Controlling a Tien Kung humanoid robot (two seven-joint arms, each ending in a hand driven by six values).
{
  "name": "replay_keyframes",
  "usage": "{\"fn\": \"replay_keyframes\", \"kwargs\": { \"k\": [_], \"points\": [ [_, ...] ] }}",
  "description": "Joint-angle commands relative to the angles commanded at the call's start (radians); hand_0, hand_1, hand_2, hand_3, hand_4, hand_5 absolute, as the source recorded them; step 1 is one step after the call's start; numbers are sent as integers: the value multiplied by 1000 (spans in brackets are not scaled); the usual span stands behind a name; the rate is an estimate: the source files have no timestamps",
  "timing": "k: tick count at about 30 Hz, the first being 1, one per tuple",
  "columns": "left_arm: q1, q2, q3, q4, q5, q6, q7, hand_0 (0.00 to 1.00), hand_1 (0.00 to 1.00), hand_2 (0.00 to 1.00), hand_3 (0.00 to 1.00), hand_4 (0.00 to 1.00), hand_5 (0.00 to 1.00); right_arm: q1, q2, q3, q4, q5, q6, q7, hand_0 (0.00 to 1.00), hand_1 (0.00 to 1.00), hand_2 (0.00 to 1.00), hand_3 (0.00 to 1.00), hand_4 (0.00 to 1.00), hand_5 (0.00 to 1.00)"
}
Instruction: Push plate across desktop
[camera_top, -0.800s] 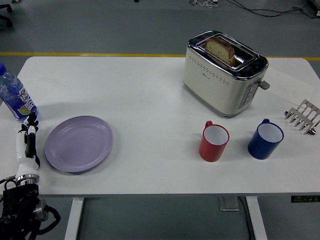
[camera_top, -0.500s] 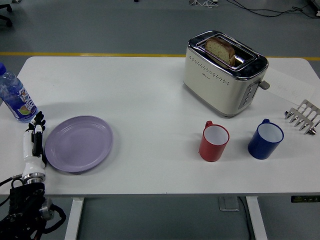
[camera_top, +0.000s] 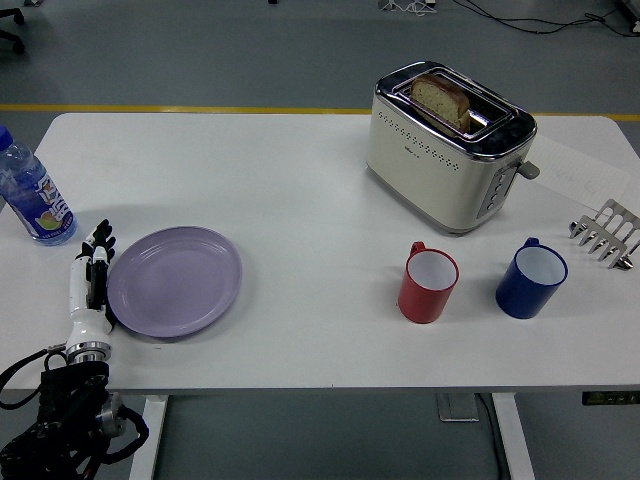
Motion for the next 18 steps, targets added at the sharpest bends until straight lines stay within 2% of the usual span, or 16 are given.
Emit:
{"fn": "replay_keyframes", "kwargs": {
  "k": [18],
  "points": [
    [-25,-7,165,-18,-125,39,0,887,901,939,909,520,998,-5,0,-2,0,2,0,0,528,475,595,552,252,193]
  ]
}}
